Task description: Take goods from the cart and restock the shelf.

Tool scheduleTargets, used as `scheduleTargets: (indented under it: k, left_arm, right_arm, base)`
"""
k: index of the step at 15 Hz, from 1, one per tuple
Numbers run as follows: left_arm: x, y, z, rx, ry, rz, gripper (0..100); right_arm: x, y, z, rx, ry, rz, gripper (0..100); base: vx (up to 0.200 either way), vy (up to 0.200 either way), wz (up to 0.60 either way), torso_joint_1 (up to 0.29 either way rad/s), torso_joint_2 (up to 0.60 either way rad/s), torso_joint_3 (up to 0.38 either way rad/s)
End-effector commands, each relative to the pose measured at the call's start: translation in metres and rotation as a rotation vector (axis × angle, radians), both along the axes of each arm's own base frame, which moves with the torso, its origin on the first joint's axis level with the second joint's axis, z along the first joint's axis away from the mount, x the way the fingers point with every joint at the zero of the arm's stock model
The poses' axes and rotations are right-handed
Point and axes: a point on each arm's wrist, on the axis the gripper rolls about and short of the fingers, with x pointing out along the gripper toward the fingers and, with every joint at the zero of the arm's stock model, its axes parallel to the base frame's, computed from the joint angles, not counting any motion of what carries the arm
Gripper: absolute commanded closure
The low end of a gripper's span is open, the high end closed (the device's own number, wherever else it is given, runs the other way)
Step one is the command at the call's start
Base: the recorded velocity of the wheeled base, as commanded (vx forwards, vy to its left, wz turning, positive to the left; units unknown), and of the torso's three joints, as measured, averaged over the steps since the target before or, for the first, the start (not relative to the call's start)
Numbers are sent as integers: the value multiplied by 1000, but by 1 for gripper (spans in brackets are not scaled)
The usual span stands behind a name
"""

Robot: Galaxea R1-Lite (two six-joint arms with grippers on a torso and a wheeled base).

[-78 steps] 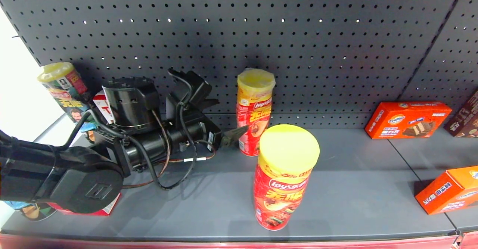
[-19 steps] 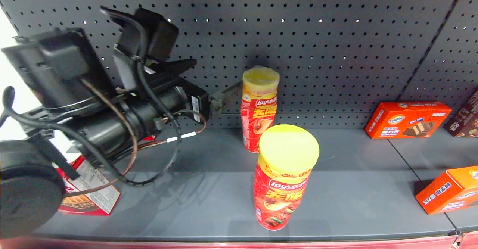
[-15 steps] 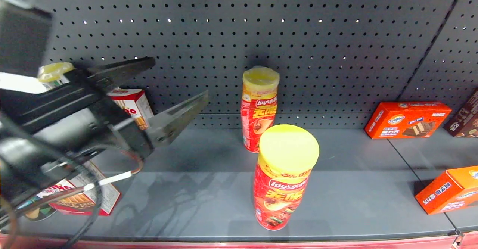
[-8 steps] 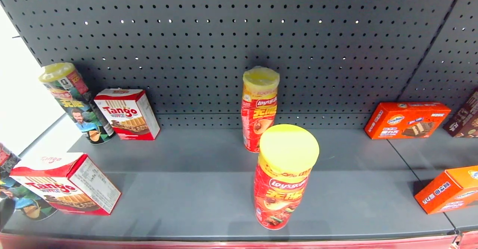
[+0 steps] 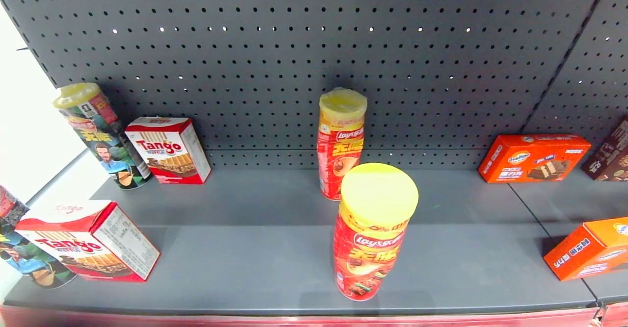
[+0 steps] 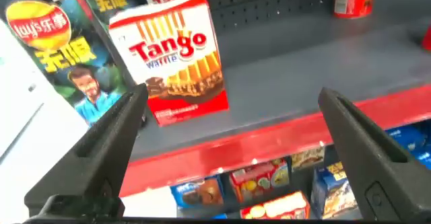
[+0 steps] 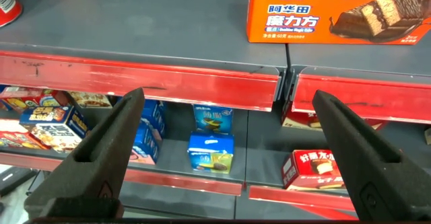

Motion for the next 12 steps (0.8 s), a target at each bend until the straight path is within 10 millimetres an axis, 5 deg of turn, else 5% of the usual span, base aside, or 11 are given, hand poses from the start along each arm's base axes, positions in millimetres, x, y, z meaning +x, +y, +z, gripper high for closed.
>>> scheduleTargets:
  k: [1,7,12]
  left_arm:
    - [-2,0,-6,4,10,2,0]
    - [-1,-2,-17,0,121,-78,0]
    - [-1,-1,-16,-194,158,-88,0]
  right_arm:
    - [0,0,0,-1,-1,1,0]
    - [0,0,0,-1,-1,1,0]
    - [0,0,0,-1,-1,1,0]
  base:
    - [0,0,0,0,0,0]
    - [0,0,0,0,0,0]
    - [0,0,0,0,0,0]
